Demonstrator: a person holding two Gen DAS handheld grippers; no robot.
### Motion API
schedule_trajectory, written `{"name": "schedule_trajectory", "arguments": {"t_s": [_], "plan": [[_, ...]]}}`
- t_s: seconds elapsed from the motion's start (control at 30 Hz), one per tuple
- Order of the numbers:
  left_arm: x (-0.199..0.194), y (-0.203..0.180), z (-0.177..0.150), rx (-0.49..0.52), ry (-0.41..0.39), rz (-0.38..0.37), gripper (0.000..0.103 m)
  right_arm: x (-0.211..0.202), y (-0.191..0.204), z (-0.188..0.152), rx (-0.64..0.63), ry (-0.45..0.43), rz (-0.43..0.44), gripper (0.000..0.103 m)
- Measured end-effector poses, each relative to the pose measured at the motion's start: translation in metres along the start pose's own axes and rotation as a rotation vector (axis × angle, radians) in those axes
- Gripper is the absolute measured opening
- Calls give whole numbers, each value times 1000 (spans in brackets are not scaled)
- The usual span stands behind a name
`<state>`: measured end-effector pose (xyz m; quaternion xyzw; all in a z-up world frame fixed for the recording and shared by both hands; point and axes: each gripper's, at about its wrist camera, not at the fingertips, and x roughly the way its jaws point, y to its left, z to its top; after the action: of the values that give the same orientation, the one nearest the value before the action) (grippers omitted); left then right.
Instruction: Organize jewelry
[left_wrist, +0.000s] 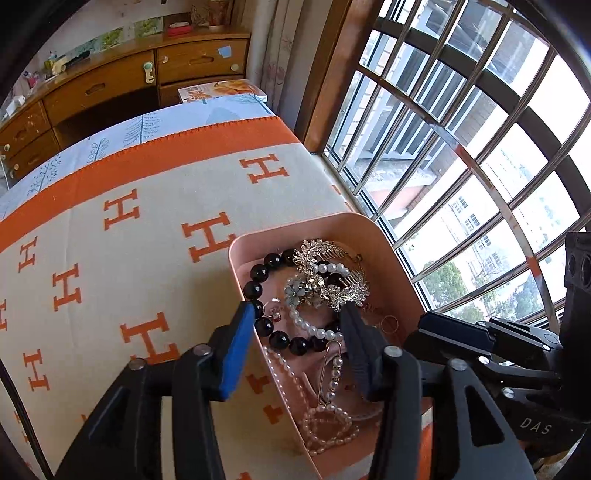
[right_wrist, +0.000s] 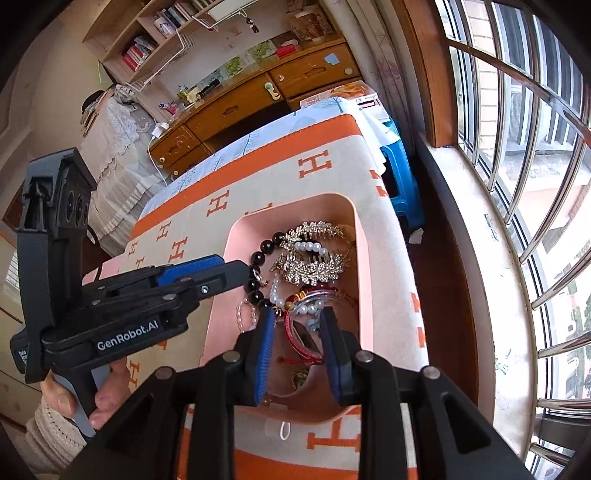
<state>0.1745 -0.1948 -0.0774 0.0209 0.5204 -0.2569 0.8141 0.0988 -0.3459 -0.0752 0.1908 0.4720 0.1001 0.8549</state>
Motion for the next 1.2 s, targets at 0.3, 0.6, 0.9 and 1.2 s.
{"name": "schedule_trajectory", "arguments": {"t_s": [0.3, 0.6, 0.9, 1.2], "plan": [[-47, 21, -18, -37, -100, 123, 84, -12, 24, -10, -17, -82, 20, 28], [-126, 52, -82, -100, -209, 296, 102, -32, 85, -49, -95, -192, 30, 53], [-173, 75, -146, -230, -272, 419, 102, -37, 150, -90, -217, -214, 73, 66], [-189, 69, -172, -230, -306, 505, 102, -45, 173, -120, -261, -259, -15, 67]]}}
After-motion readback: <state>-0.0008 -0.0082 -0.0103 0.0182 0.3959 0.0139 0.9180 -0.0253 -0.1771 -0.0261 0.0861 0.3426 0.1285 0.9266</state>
